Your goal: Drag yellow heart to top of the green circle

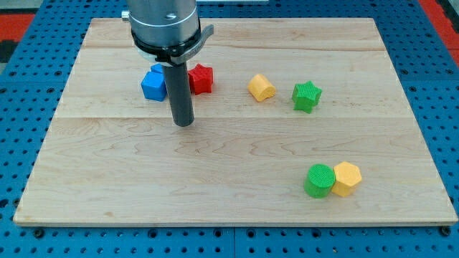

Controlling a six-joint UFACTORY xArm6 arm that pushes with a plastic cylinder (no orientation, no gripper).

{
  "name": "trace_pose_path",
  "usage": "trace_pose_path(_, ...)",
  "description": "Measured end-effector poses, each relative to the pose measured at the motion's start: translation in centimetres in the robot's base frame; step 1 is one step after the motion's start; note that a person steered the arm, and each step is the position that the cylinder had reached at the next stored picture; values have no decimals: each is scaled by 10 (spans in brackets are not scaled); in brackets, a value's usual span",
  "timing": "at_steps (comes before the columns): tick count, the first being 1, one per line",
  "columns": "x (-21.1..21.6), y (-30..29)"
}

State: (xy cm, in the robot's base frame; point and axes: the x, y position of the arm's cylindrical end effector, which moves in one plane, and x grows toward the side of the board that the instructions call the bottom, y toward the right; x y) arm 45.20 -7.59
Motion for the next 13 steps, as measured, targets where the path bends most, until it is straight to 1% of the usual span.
trace_pose_path(1, -3, 6)
trace_pose_path(2, -20, 56)
trace_pose_path(3, -55, 59)
trace_pose_path(4, -94, 78)
trace_pose_path(5, -72, 145)
trace_pose_path(6, -56, 190)
trace_pose_path(7, -39, 200)
trace_pose_path(8, -2, 189)
trace_pose_path(9, 24, 171)
trace_pose_path(10, 35, 177)
trace_pose_path(11, 29, 208)
trace_pose_path(12, -21, 185)
trace_pose_path(13, -36, 130)
